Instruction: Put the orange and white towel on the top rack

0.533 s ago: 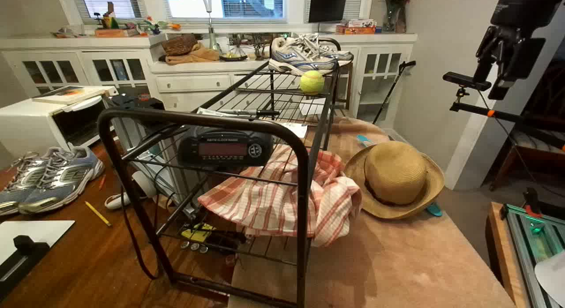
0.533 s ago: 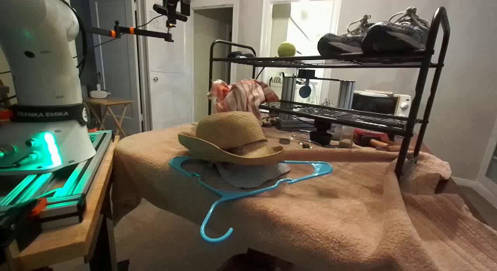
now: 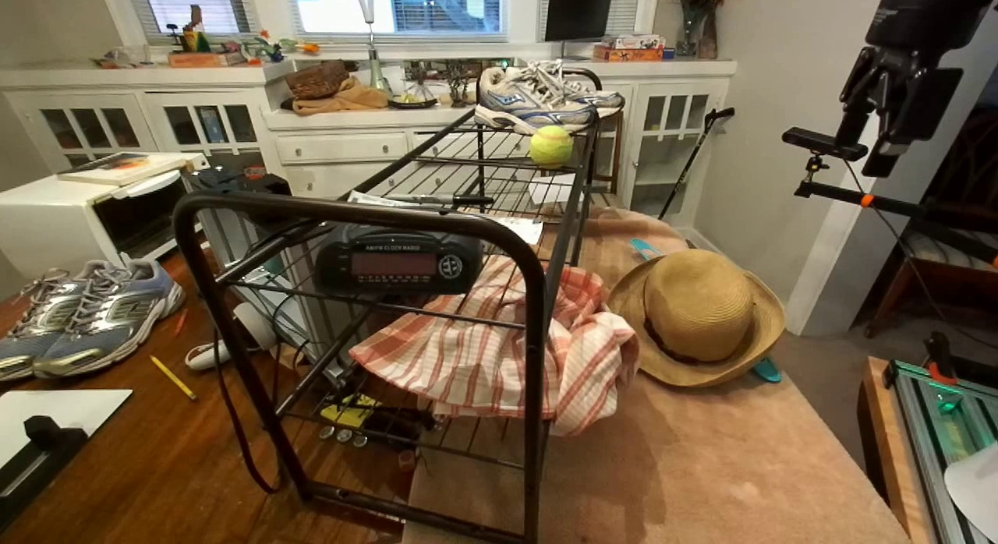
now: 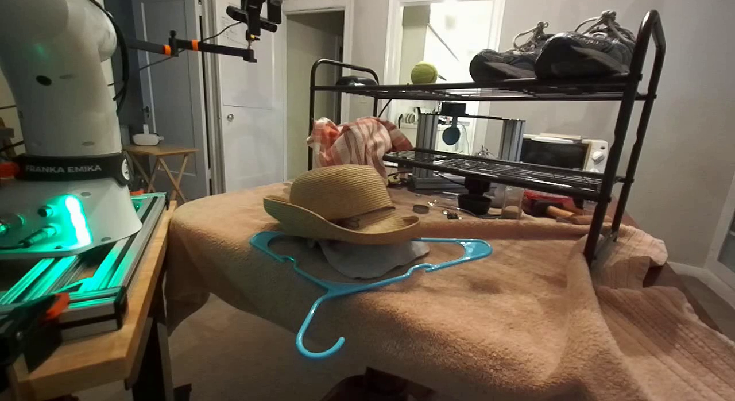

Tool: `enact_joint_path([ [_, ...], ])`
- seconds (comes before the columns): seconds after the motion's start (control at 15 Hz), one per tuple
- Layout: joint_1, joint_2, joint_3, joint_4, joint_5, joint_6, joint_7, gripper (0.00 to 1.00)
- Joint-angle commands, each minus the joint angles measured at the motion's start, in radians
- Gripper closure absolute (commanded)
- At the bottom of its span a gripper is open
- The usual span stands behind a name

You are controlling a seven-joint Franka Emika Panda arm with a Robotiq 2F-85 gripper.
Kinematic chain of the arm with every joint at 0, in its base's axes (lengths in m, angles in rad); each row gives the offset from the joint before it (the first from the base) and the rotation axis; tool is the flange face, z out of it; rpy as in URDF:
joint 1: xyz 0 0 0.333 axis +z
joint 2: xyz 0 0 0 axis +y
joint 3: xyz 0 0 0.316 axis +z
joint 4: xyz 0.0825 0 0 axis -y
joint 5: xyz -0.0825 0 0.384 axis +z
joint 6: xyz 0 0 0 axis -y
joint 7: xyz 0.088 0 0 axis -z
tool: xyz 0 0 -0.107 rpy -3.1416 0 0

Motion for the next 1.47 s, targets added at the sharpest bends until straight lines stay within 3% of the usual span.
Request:
enact_joint_path([
  [0.0, 0.077, -0.002, 0.007, -0.051, 0.021, 0.019, -0.039, 0.00],
  [0.4, 0.238, 0.050, 0.070, -0.188, 0.120, 0.142, -0.049, 0.00],
  [0.8, 0.299, 0.223, 0.166, -0.173, 0.269, 0.468, 0.100, 0.00],
  [0.87, 0.283, 0.158, 0.147, -0.173, 0.228, 0.378, 0.054, 0.00],
  [1.4, 0.284, 0.172, 0.149, -0.164, 0.231, 0.392, 0.058, 0.00],
])
